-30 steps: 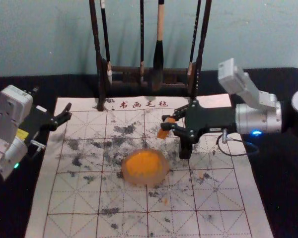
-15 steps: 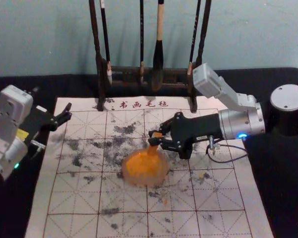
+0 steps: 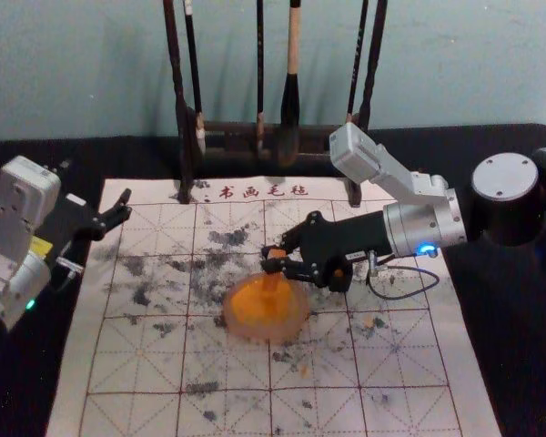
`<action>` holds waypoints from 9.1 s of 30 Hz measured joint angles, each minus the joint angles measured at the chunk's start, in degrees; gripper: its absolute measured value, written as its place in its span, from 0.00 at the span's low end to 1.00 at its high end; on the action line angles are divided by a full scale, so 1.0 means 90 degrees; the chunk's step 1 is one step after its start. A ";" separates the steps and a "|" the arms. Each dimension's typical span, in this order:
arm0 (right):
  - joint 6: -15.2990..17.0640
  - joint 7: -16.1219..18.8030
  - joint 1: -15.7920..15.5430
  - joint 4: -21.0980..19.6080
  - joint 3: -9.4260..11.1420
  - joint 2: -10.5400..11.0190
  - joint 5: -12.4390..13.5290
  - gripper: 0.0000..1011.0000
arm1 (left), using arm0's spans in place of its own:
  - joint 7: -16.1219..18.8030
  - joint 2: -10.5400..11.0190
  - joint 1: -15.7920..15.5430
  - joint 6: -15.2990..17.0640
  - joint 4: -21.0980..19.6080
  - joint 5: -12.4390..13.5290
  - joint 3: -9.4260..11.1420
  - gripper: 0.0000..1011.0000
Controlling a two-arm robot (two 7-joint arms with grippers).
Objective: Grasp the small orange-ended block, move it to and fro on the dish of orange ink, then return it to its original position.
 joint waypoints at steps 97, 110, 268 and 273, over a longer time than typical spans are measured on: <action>-0.0201 0.0026 -0.0218 -0.0685 -0.0287 0.0355 -0.0184 0.13 | 0.0000 0.0000 0.0000 0.0000 0.0000 0.0000 0.0000 0.99; -0.0257 0.0029 -0.0087 -0.0437 -0.0385 0.0141 -0.0206 0.13 | 0.0000 0.0000 0.0000 0.0000 0.0000 0.0000 0.0000 0.99; -0.0526 -0.0056 0.0063 0.0124 -0.0374 -0.0285 -0.0371 0.13 | 0.0000 0.0000 0.0000 0.0000 0.0000 0.0000 0.0000 0.99; -0.0540 -0.0099 0.0096 0.0205 -0.0352 -0.0342 -0.0397 0.13 | 0.0000 0.0000 -0.0001 0.0000 0.0000 0.0000 0.0000 0.99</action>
